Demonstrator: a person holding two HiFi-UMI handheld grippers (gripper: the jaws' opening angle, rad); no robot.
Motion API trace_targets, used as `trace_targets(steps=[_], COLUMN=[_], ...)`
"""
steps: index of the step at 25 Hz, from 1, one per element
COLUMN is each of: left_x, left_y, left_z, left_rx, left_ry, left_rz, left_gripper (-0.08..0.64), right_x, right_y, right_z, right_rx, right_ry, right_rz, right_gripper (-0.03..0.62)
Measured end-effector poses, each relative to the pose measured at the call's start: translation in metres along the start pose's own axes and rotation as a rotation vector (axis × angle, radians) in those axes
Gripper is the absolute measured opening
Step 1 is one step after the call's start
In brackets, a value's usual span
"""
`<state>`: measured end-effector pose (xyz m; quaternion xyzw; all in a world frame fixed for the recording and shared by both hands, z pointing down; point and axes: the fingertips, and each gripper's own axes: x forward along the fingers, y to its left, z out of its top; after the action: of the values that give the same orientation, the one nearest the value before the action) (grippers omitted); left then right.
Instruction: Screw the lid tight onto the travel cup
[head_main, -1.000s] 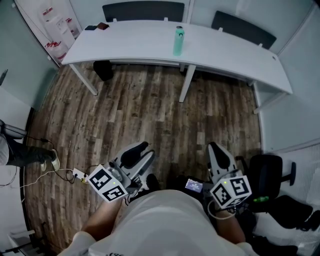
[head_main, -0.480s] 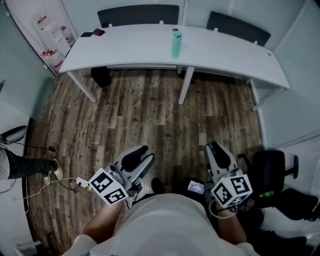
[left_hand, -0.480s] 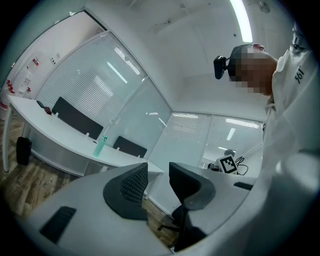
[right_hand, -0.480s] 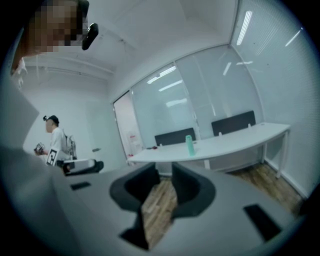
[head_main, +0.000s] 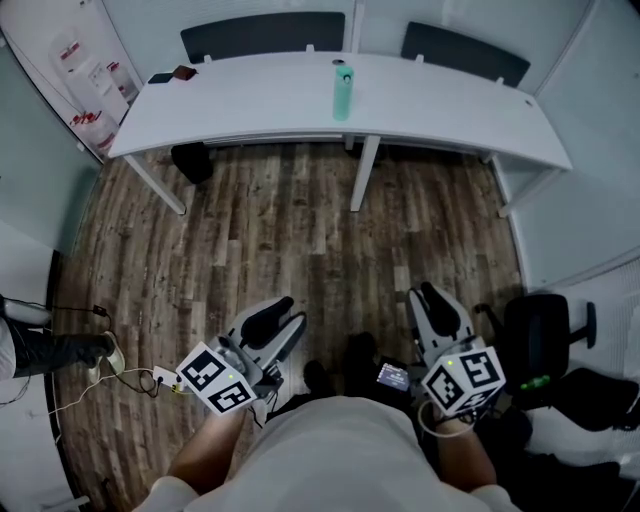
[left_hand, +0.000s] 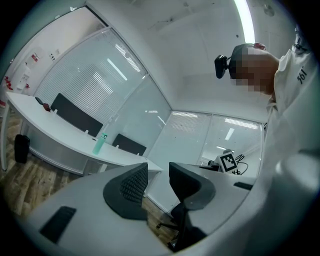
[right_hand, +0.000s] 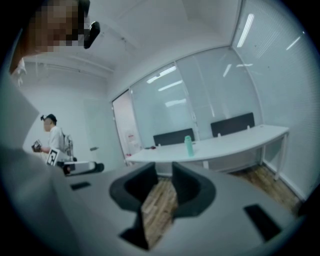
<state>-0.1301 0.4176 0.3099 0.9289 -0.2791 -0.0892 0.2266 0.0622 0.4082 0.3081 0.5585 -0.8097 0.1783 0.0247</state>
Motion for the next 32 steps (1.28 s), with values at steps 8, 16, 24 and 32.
trace_targets(steps=[8,16,24,32], left_x=[0.029,0.094,0.163,0.195], left_y=[0.023,0.051,0.07,0.078], left_z=[0.005,0.016,0.026,0.026], left_rx=[0.015,0.023,0.023,0.029], left_ry=[-0.015,-0.02,-0.015,-0.027], left_rz=[0.048,0.077,0.121,0.176], left_gripper=[0.14,0.14,0.14,0.14], right_x=[0.033,0.081,0.118,0.141], right_y=[-0.03,-0.076,-0.132,-0.157], right_z=[0.006,0.031,0.055,0.063], right_rx=[0.007,0.007,0.024,0.031], right_ry=[0.003,0.014,0.039,0.043], right_rz=[0.033,0.087,0.14,0.215], right_gripper=[0.101,0.101,0.101,0.101])
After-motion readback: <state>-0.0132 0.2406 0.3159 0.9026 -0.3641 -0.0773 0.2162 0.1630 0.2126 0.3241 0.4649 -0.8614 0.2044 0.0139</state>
